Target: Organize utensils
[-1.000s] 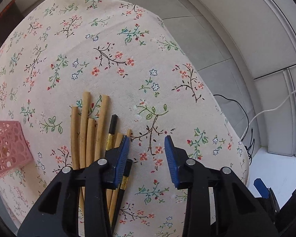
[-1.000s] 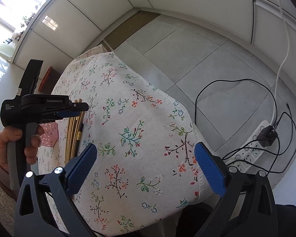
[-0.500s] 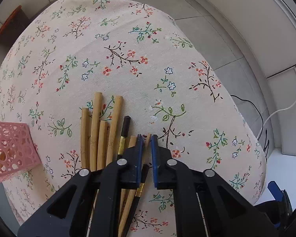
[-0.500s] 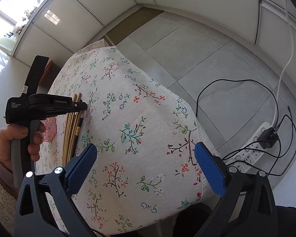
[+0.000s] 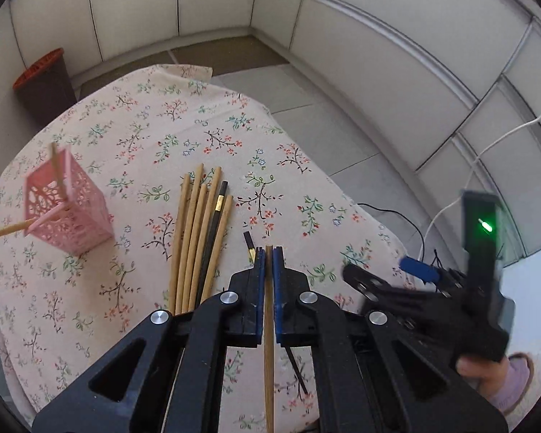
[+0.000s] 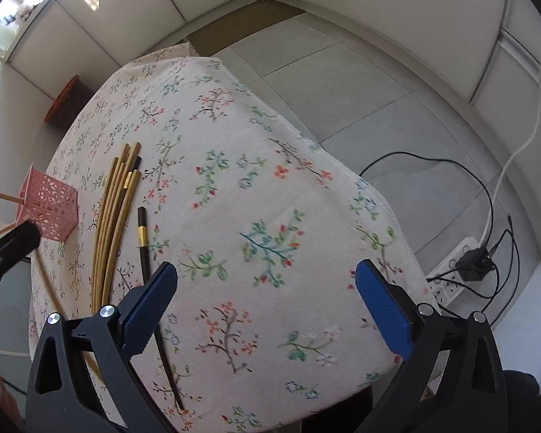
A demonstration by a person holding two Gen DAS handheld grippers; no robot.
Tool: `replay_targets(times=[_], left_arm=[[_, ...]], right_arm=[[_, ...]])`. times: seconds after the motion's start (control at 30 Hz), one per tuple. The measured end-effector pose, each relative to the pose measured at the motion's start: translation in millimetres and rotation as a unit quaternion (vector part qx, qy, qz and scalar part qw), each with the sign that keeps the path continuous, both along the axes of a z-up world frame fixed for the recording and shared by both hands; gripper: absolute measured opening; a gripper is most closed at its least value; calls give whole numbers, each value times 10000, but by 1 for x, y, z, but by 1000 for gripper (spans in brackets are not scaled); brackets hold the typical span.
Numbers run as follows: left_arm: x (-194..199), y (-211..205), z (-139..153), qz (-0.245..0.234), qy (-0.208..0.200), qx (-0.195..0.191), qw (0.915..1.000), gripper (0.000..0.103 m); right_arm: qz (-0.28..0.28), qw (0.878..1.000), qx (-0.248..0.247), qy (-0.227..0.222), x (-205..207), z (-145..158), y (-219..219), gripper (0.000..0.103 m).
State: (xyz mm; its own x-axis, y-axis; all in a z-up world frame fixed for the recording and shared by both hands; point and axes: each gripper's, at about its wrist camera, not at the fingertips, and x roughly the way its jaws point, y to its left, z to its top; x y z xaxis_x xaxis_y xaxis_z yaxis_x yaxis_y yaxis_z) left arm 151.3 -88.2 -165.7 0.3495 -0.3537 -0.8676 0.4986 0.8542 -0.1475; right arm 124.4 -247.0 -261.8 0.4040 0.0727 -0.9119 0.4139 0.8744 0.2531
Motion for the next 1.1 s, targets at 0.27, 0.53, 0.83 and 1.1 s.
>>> replay_targets(times=[0.27,0.53,0.83,1.1], left_arm=[[-48,68,53,429,-749,-463,9952,3],[-75,117,90,899,-1226,-979,9835,3],[-94,154,120,1373,-1510,-1383,9691,3],[-105,165,141,1623,-1735,-1457,9604,3]], right_arm=[[822,9897,-818,838,77,-13,72,85],[936,9850,-849,1172,81,-23,102,7],[678,9973,-280,-58,10,55,79,7],[756,9890,-274,-1244,-40,157,65,7]])
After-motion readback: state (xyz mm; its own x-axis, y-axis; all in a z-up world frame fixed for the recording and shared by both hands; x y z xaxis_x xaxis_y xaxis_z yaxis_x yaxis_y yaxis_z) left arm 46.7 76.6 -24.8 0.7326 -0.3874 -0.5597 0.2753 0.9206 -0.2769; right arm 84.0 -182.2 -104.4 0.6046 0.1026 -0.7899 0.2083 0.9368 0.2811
